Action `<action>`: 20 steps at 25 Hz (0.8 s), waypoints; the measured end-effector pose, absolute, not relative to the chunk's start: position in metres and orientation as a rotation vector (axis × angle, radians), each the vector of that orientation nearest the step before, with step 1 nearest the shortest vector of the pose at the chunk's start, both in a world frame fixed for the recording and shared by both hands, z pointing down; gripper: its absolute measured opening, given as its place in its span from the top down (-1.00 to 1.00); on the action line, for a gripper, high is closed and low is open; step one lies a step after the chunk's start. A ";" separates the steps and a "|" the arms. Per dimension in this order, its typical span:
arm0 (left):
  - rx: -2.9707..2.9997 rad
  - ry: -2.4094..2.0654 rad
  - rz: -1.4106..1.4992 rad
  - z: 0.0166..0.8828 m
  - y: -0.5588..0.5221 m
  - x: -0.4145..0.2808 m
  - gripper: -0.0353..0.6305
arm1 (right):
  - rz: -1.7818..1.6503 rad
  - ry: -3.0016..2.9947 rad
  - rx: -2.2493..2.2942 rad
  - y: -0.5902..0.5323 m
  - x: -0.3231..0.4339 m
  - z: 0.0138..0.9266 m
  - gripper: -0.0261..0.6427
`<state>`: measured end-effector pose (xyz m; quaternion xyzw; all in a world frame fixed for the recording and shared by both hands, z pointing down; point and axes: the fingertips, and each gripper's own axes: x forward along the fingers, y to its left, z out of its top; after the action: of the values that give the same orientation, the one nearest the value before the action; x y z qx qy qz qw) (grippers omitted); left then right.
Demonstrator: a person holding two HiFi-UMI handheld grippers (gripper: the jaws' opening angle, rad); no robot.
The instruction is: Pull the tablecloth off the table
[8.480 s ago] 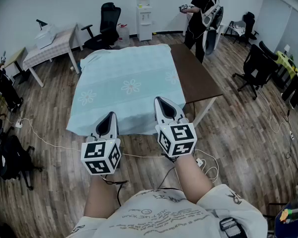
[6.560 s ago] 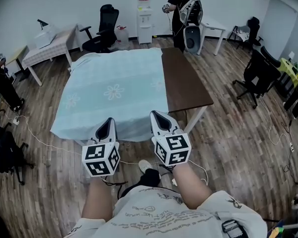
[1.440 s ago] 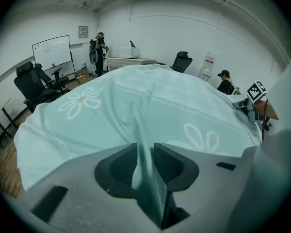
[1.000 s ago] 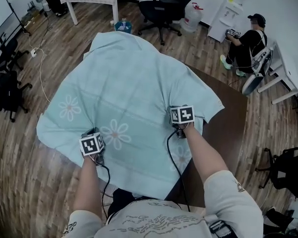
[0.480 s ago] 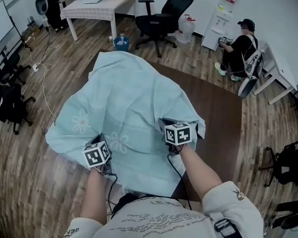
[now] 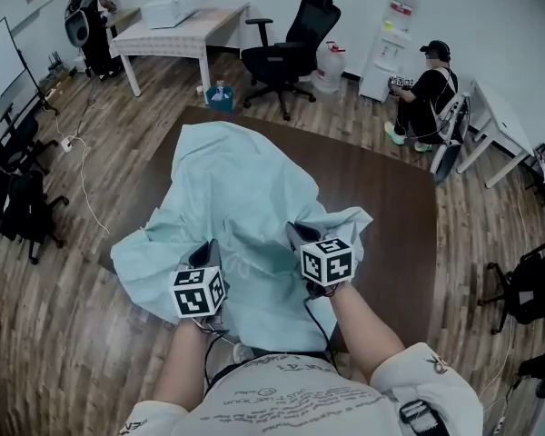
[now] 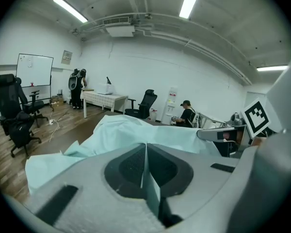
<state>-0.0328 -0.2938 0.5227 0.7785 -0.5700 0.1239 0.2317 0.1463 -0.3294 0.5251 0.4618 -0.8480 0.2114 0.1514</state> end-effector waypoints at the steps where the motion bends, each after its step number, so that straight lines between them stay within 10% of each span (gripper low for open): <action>1: 2.168 -1.567 0.336 0.514 -0.292 -0.030 0.87 | 0.576 -2.444 1.336 -0.324 0.143 0.517 0.88; 20: 2.522 -1.557 0.251 0.411 -0.271 -0.020 0.87 | 0.196 -2.563 1.564 -0.267 0.104 0.403 0.88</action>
<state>-0.0196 -0.2705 0.4108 0.8448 -0.5218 0.0841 0.0834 0.1041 -0.2669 0.4027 0.5188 -0.8499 0.0650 0.0662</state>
